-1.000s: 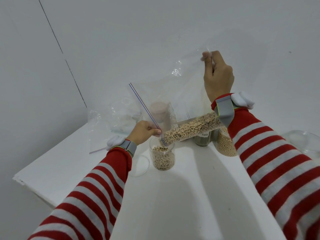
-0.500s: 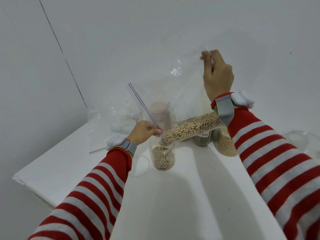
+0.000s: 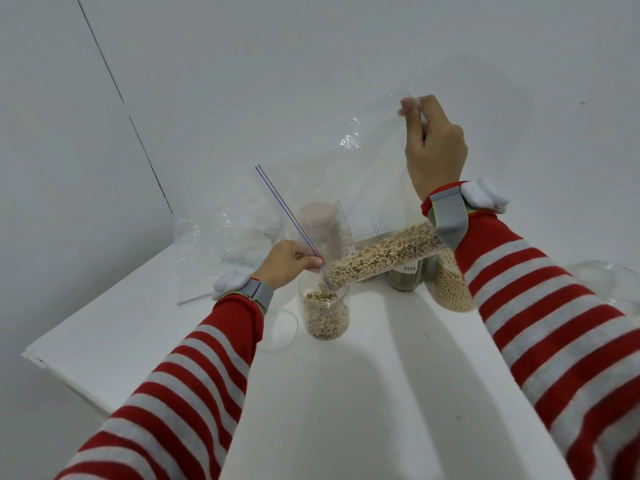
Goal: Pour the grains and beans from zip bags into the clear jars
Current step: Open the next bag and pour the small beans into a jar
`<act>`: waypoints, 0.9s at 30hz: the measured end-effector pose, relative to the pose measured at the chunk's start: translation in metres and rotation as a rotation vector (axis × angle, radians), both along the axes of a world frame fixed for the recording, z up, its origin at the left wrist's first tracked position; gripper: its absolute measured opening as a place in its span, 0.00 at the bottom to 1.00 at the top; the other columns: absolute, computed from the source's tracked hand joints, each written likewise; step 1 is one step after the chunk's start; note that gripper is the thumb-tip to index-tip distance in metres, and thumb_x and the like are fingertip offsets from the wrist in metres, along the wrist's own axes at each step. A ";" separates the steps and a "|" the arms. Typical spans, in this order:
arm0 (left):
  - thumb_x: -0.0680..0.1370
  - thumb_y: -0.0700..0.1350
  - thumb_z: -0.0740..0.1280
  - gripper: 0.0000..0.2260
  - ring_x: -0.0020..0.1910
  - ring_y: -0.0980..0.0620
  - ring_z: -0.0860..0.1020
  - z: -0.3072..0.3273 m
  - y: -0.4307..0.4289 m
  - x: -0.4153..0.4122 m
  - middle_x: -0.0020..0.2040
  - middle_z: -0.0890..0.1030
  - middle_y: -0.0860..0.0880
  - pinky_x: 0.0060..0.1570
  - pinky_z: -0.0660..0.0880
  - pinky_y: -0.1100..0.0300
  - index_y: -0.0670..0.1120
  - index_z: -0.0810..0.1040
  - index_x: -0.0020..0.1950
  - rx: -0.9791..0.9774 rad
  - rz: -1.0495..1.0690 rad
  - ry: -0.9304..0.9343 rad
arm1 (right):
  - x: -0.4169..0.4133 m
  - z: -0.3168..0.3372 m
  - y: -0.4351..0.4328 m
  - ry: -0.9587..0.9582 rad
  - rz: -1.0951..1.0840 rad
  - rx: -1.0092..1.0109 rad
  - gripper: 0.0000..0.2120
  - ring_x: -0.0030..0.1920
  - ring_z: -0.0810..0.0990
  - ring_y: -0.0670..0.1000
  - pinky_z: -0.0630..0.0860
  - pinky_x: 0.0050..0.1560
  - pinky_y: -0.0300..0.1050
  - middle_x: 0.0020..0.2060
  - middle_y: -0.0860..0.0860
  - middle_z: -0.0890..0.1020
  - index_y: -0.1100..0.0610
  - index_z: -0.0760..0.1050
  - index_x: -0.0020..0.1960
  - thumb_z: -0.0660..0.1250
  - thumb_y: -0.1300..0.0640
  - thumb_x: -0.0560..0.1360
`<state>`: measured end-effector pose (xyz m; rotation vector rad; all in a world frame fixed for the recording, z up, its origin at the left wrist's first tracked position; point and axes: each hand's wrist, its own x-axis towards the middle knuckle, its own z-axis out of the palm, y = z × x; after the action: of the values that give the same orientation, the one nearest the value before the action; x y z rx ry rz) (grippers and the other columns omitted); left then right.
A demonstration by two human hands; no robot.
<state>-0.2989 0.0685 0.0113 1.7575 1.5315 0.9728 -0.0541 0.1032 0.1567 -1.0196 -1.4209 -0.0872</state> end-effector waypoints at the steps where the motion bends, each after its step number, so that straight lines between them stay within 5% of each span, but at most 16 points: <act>1: 0.74 0.38 0.73 0.05 0.40 0.54 0.84 0.000 0.000 0.000 0.40 0.85 0.43 0.50 0.80 0.63 0.37 0.84 0.48 -0.002 -0.005 -0.005 | 0.000 0.000 0.000 0.001 0.002 -0.002 0.19 0.24 0.63 0.47 0.62 0.31 0.41 0.22 0.44 0.63 0.57 0.78 0.51 0.56 0.44 0.82; 8: 0.75 0.37 0.72 0.05 0.35 0.63 0.82 0.000 0.000 0.002 0.38 0.83 0.48 0.42 0.75 0.73 0.35 0.83 0.48 0.000 -0.005 0.010 | -0.001 0.002 -0.002 0.003 0.007 0.006 0.18 0.22 0.62 0.44 0.59 0.27 0.40 0.22 0.44 0.62 0.57 0.78 0.51 0.57 0.45 0.82; 19: 0.75 0.39 0.72 0.04 0.39 0.58 0.84 0.000 0.003 -0.001 0.40 0.85 0.45 0.48 0.78 0.67 0.39 0.84 0.47 0.011 -0.006 0.023 | -0.002 0.006 -0.001 -0.007 0.010 0.008 0.18 0.23 0.63 0.44 0.63 0.30 0.42 0.22 0.45 0.63 0.56 0.79 0.51 0.57 0.44 0.82; 27: 0.75 0.38 0.72 0.05 0.37 0.61 0.83 -0.002 0.002 -0.002 0.40 0.85 0.43 0.42 0.75 0.72 0.36 0.84 0.48 0.012 -0.009 0.017 | -0.004 0.005 0.000 -0.036 0.012 0.013 0.18 0.26 0.66 0.50 0.63 0.29 0.42 0.22 0.45 0.63 0.56 0.79 0.52 0.57 0.44 0.82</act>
<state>-0.3007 0.0701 0.0089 1.7844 1.5298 0.9663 -0.0579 0.1029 0.1618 -1.0029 -1.4569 -0.1062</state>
